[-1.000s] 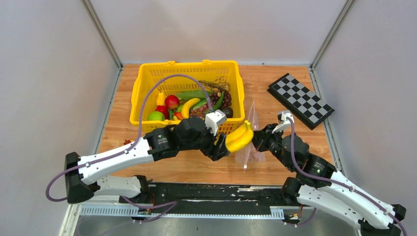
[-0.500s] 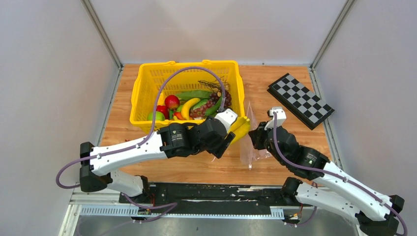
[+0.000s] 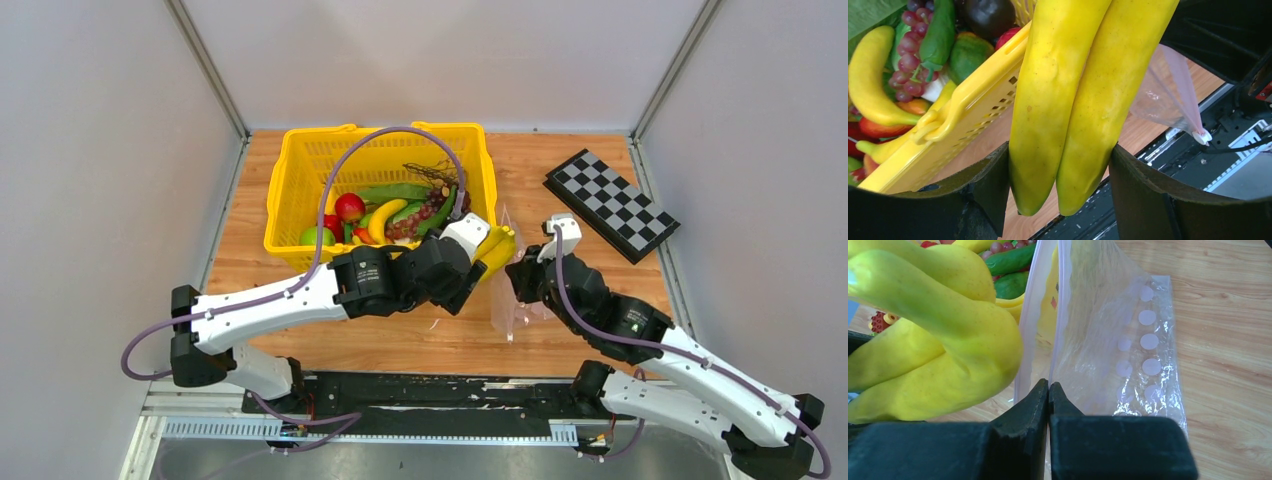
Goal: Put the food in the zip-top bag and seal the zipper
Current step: Place the fake fruit in the zipper food storage bag.
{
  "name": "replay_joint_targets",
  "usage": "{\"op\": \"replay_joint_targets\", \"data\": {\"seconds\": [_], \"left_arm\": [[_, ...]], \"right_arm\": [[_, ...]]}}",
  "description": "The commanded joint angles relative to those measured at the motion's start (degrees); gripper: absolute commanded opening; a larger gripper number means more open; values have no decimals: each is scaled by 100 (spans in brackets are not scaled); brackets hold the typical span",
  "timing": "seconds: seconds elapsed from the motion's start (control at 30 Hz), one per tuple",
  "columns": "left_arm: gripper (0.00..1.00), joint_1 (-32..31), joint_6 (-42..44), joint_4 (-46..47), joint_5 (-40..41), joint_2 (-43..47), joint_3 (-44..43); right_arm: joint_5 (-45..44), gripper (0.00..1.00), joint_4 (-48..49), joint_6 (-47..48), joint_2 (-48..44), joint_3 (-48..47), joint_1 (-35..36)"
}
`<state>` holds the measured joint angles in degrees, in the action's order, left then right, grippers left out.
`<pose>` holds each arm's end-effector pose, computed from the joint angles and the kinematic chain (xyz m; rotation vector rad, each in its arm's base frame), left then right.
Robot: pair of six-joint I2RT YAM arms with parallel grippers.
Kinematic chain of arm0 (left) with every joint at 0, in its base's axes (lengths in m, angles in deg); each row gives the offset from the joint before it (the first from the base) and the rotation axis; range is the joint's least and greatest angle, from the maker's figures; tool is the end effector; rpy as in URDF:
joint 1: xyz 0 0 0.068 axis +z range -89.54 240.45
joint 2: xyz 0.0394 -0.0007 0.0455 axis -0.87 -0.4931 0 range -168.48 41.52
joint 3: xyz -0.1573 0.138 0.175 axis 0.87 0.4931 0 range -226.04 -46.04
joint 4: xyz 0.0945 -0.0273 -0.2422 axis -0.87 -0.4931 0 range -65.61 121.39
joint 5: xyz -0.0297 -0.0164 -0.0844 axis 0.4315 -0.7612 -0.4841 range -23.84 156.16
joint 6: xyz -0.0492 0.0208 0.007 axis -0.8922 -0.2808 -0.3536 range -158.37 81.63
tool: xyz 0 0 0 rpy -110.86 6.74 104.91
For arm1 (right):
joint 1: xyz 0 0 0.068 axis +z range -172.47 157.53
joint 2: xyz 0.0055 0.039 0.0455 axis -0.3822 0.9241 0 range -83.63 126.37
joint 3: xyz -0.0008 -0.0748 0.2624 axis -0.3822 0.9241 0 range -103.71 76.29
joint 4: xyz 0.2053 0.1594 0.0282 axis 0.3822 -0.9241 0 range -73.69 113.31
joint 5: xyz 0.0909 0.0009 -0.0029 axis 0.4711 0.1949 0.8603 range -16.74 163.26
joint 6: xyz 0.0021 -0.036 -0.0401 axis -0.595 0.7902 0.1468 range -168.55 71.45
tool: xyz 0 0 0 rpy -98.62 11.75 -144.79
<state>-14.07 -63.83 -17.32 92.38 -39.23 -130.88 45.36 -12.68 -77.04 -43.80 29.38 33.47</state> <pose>0.0933 -0.2784 0.3770 0.7420 2.1581 -0.3872 0.0951 0.1111 0.3213 -0.1913 2.0297 0.4287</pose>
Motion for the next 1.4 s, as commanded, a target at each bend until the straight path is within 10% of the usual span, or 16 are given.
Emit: {"op": "replay_joint_targets", "data": {"seconds": [0.0,1.37], "left_arm": [[12,-37,-187,971,-108,291,207],[9,-124,-80,-1140,985,-1184,-786]], "right_arm": [[56,3,379,-57,-105,24,56],[205,6,1110,16,-999,706,57]]}}
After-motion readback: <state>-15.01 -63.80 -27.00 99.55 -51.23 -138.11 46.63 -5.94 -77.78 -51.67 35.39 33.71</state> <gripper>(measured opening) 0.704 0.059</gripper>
